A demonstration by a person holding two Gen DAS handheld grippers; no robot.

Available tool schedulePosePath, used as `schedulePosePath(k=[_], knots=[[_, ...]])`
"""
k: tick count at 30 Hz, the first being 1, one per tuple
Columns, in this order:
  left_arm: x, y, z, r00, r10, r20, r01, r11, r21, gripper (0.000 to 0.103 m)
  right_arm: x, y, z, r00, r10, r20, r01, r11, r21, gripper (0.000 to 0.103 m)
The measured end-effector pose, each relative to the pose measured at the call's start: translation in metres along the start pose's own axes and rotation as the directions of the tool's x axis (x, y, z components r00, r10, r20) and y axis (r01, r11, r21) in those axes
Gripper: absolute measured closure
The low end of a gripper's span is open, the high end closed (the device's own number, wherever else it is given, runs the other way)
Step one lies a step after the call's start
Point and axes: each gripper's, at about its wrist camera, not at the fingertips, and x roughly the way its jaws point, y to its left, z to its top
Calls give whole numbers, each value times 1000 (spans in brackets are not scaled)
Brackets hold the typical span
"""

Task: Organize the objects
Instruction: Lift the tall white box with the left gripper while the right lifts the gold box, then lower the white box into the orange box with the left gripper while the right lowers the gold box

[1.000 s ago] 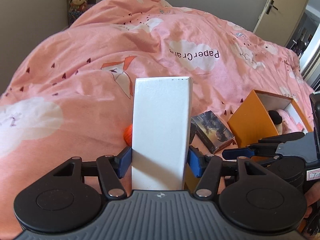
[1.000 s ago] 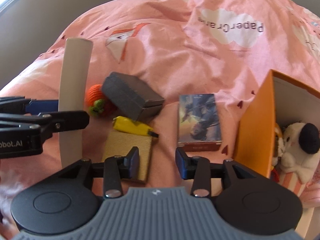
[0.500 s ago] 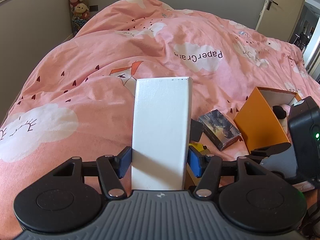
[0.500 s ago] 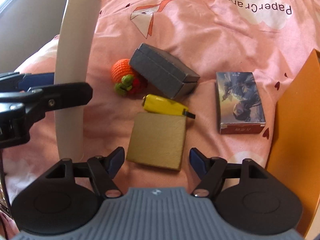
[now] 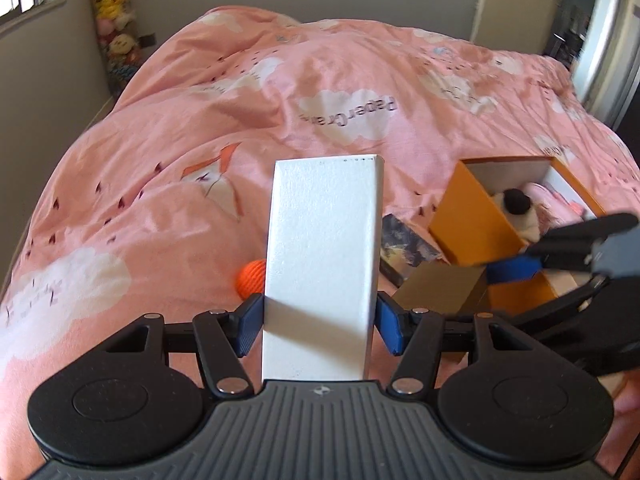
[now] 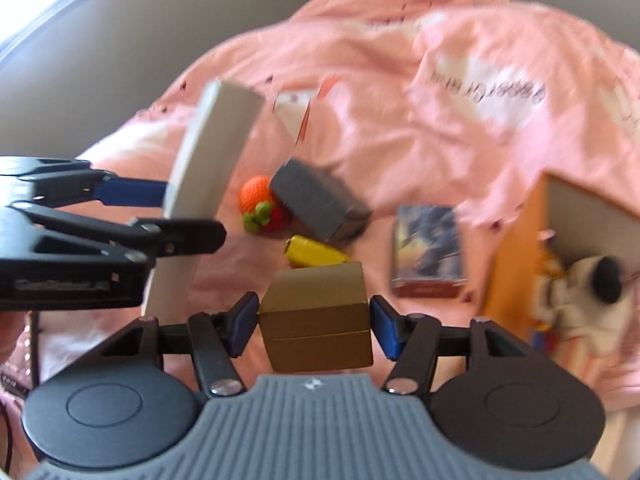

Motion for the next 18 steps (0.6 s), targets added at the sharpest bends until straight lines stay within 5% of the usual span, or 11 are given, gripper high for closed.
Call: schedulePosePath(k=[4, 8, 12, 18], knots=[[-18, -33, 12, 999, -45, 27, 41, 989, 144, 35, -59, -21, -2, 995, -31, 92, 31, 999, 7, 41], [-29, -77, 28, 989, -141, 33, 124, 945, 302, 35, -113, -46, -14, 982, -126, 139, 125, 992, 17, 41], [-28, -134, 39, 972, -236, 11, 202, 855, 478, 35, -141, -75, -33, 965, -243, 97, 244, 970, -2, 41], [-4, -218, 36, 947, -312, -71, 266, 645, 716, 35, -163, -111, -66, 957, -289, -13, 287, 955, -76, 41]])
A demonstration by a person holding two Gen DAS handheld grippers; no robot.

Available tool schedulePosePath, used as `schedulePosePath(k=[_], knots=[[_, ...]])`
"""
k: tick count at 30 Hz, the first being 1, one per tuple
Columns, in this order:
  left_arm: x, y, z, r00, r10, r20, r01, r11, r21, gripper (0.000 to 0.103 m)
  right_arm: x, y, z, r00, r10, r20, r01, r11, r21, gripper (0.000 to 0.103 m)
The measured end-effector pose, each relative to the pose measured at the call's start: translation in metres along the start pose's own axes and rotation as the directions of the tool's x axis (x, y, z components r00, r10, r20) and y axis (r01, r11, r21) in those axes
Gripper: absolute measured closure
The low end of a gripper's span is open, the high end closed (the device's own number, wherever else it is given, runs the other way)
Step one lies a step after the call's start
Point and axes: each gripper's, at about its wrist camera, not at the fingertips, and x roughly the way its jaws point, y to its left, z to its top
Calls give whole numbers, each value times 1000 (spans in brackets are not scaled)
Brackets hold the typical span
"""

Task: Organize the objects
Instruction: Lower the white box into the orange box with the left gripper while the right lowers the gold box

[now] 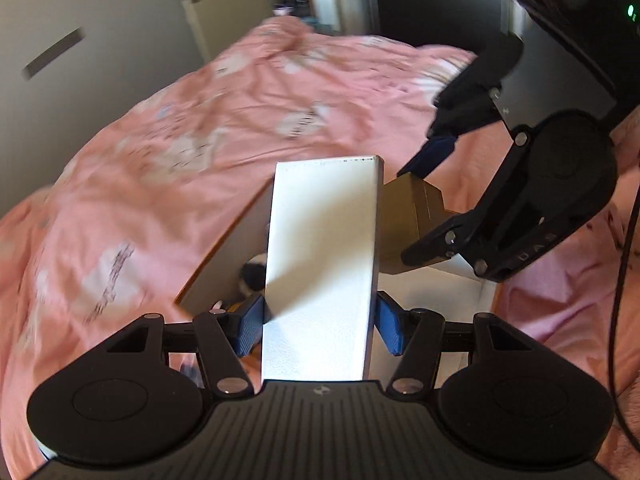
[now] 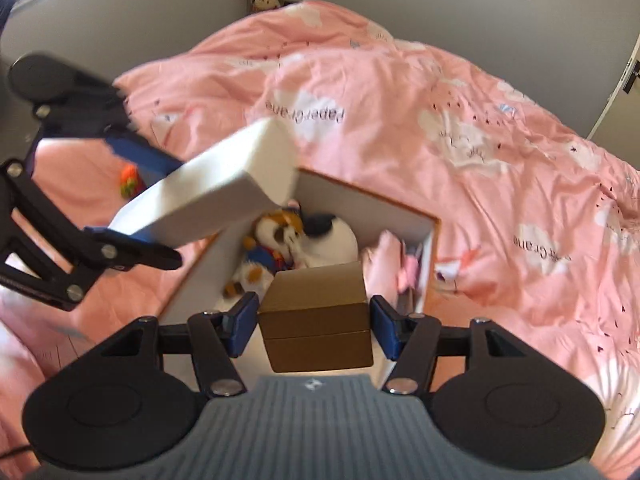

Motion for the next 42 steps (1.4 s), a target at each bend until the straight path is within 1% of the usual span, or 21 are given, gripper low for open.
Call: schedulePosePath(k=[3, 6, 9, 13, 15, 18, 21, 23, 26, 28, 30, 33, 37, 39, 42], knots=[[27, -16, 12, 999, -30, -34, 33, 994, 104, 35, 5, -2, -14, 998, -11, -63, 7, 997, -70, 41], [57, -23, 13, 994, -59, -97, 74, 983, 169, 35, 17, -1, -24, 993, -6, -119, -10, 992, -127, 41], [86, -25, 6, 983, -65, -171, 103, 970, 220, 35, 33, -1, -28, 988, 10, -156, -36, 986, -165, 41], [114, -29, -10, 967, -66, -247, 140, 945, 295, 35, 50, -4, -30, 978, 23, -206, -63, 979, -191, 41], [126, -29, -14, 957, -61, -285, 149, 942, 300, 35, 56, -5, -29, 973, 26, -228, -71, 979, -192, 41], [137, -30, -18, 947, -78, -311, 177, 936, 304, 35, 63, -6, -27, 964, 45, -262, -97, 977, -189, 41], [149, -34, -21, 939, -85, -334, 199, 926, 322, 35, 68, -1, -26, 954, 40, -298, -113, 966, -232, 41], [156, -37, -24, 936, -78, -344, 201, 919, 339, 35, 71, 4, -24, 947, 26, -320, -118, 955, -272, 41], [165, -42, -28, 933, -71, -353, 205, 912, 357, 35, 79, 12, -23, 935, -2, -354, -133, 925, -356, 41], [169, -42, -29, 931, -72, -358, 204, 916, 346, 35, 87, 15, -21, 925, -17, -380, -148, 904, -400, 41], [174, -41, -32, 930, -70, -362, 202, 917, 343, 36, 96, 17, -20, 915, -28, -402, -160, 891, -426, 41], [179, -42, -36, 933, -54, -355, 187, 917, 352, 36, 107, 18, -19, 902, -38, -429, -180, 872, -455, 41], [181, -38, -35, 930, -62, -361, 194, 920, 341, 35, 116, 23, -19, 895, -62, -442, -194, 838, -510, 41], [182, -34, -34, 929, -70, -363, 198, 923, 330, 32, 117, 27, -22, 893, -73, -444, -199, 821, -535, 41], [184, -30, -35, 928, -57, -369, 188, 925, 331, 31, 120, 28, -22, 898, -83, -432, -200, 798, -569, 41]])
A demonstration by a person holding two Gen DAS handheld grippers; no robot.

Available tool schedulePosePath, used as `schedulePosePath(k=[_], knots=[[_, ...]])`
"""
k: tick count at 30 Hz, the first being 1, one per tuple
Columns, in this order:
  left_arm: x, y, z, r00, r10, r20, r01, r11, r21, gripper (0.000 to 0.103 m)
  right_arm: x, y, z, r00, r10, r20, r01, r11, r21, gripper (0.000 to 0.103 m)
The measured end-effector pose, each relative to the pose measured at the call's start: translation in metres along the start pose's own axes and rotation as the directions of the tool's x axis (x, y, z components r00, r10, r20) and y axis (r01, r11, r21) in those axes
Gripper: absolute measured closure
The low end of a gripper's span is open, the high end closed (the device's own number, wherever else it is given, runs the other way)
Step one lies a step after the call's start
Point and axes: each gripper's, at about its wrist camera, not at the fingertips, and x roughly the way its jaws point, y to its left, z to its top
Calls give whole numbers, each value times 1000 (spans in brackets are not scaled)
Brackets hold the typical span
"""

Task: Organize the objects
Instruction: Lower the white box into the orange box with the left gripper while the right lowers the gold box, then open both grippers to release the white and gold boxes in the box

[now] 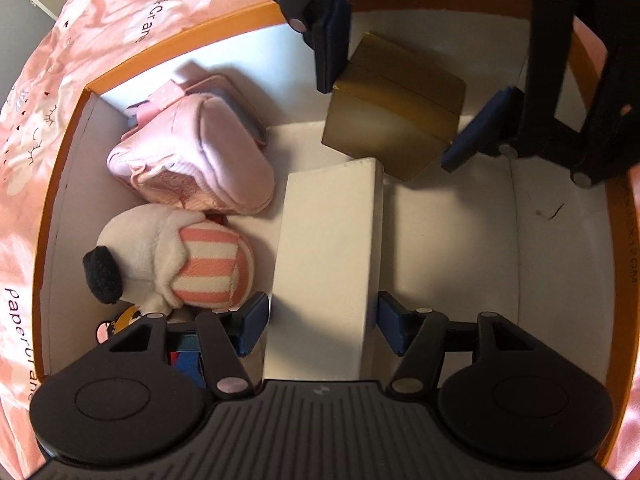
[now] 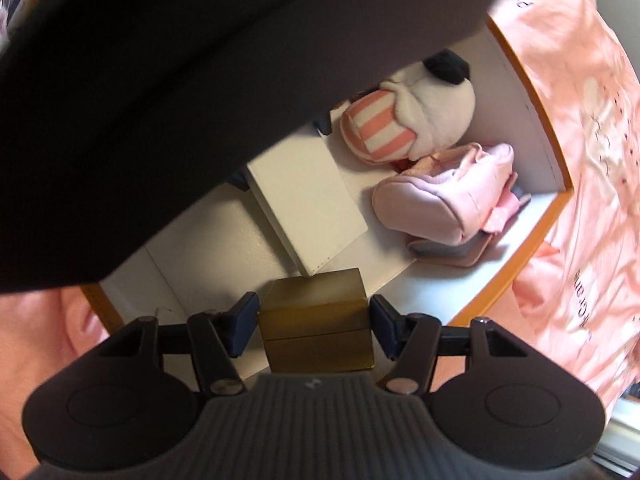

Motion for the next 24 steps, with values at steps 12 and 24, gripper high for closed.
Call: schedulePosePath(k=[12, 24], knots=[[-2, 15, -12, 1000, -13, 6, 13, 999, -32, 29, -5, -4, -10, 994, -86, 73, 98, 978, -186, 40], [0, 24, -10, 1000, -8, 2, 8, 1000, 24, 28, -2, -13, -24, 997, -69, 45, 76, 983, -168, 52]])
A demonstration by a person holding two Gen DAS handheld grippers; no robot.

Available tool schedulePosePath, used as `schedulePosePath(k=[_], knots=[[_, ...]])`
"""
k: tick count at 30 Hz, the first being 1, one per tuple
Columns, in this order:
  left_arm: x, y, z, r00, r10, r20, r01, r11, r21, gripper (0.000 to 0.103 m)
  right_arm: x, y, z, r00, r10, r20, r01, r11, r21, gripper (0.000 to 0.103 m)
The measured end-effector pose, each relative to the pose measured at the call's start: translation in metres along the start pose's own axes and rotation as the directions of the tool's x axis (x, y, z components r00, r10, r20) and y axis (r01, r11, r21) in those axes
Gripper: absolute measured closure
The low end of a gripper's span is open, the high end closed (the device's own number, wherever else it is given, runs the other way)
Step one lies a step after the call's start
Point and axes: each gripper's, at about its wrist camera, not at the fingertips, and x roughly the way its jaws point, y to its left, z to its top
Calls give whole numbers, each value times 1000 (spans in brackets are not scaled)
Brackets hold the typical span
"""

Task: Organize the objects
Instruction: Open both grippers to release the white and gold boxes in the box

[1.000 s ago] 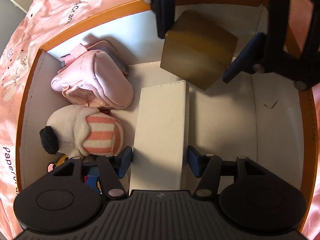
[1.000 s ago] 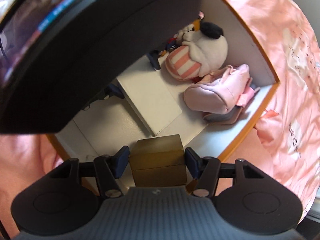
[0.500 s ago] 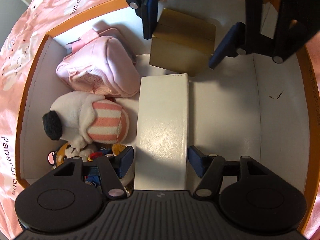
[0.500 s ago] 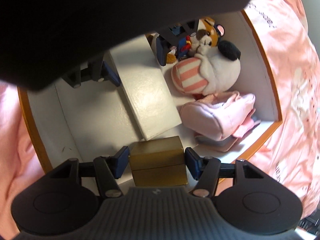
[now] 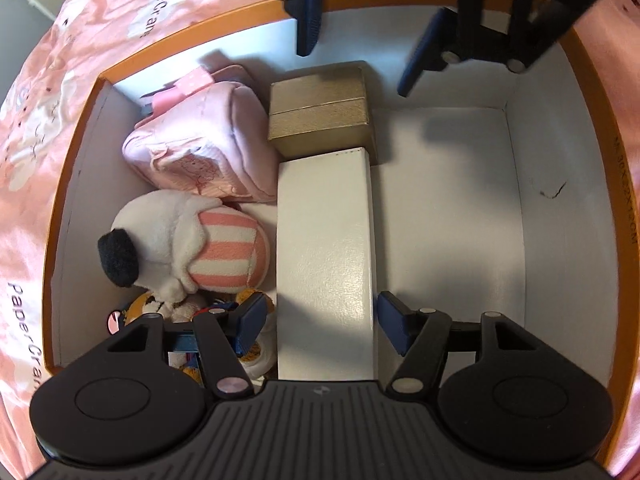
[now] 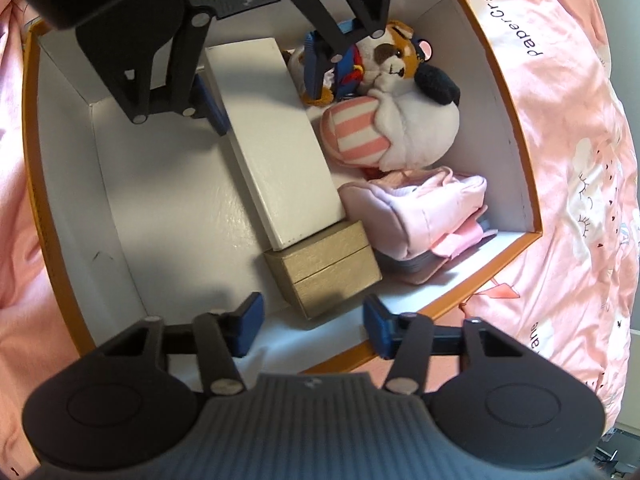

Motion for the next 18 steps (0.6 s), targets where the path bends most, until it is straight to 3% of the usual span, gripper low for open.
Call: schedulePosePath(k=[8, 14, 18], knots=[[-3, 3, -4, 1000, 0, -8, 0, 999, 33, 27, 1, -9, -2, 996, 52, 66, -59, 993, 103, 52], [3, 7, -9, 995, -13, -94, 19, 998, 59, 26, 4, -18, -4, 990, 106, 89, -122, 973, 198, 51], [11, 12, -5, 991, -18, -133, 23, 999, 40, 26, 8, -12, -4, 993, 96, 74, -108, 978, 178, 52]])
